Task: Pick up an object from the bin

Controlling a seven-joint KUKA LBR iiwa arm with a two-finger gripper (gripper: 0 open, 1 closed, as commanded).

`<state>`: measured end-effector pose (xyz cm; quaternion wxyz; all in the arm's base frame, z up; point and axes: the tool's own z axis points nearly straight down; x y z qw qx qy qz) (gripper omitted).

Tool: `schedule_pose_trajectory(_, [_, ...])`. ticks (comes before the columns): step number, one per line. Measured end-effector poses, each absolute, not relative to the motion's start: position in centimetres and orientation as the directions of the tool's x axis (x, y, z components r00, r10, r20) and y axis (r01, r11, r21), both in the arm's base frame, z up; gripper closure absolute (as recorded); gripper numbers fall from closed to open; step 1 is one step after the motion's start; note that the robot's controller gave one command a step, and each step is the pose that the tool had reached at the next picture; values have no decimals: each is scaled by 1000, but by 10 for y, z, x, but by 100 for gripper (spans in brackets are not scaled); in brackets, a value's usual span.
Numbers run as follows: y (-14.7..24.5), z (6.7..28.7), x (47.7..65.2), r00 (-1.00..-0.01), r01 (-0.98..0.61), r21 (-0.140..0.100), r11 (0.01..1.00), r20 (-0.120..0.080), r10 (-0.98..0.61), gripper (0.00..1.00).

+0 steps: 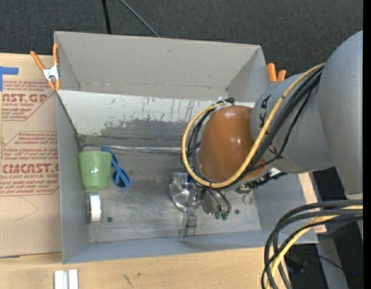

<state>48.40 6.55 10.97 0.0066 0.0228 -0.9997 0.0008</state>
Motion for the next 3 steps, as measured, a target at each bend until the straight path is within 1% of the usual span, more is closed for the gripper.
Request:
schedule_pose_trajectory(1, [53,73,536,-905,-426,0,905,-1,-426,0])
schedule_pose_trajectory(2, [48,71,522,-975,-221,1,975,0,-221,0])
schedule_pose_trajectory(3, [47,70,534,-740,-672,-1,740,-3,-672,0])
